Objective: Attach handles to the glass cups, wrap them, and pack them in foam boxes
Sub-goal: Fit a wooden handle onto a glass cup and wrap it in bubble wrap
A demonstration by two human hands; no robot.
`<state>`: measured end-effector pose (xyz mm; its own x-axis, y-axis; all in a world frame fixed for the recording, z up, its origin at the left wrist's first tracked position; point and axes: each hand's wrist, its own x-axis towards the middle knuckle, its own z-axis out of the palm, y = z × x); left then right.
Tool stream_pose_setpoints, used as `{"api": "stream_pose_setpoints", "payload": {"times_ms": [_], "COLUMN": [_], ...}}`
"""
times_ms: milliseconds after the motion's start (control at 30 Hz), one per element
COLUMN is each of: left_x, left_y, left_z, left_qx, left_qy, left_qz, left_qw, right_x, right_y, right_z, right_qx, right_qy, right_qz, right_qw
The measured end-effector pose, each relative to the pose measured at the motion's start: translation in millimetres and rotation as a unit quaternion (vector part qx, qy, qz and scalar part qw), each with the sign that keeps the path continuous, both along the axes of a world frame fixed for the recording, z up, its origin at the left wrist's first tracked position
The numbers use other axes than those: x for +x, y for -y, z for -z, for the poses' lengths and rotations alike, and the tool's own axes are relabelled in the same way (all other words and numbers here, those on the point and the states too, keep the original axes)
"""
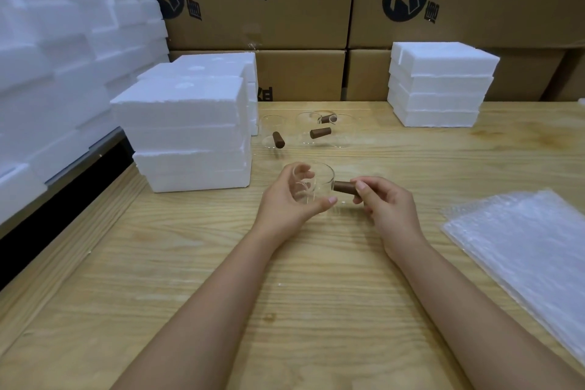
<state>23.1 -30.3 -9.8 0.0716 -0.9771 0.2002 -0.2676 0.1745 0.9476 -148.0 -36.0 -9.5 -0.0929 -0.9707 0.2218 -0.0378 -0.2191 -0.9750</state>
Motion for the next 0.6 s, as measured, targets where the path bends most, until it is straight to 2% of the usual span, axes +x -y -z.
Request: {"api": "stream_pose_setpoints", "payload": {"times_ms": [300, 600], "left_x": [-2.6, -6.7], "left_y": [-5.0, -5.4], "left_z": [-5.5, -4.4], "left_qx": [-0.041, -0.082], "left_qy": [0.015, 0.099], "left_qz": [0.063, 0.024], "left_qw": [0.997, 0.991], "right_x": [11.2, 15.8], "right_y": [-7.0, -10.6], "right_z": [-3.2, -4.5], "right_qx": [-0.054, -0.049], "right_qy": [0.023, 0.005], "right_qz": [0.071, 0.098], "right_qw": [0.996, 0.994]}}
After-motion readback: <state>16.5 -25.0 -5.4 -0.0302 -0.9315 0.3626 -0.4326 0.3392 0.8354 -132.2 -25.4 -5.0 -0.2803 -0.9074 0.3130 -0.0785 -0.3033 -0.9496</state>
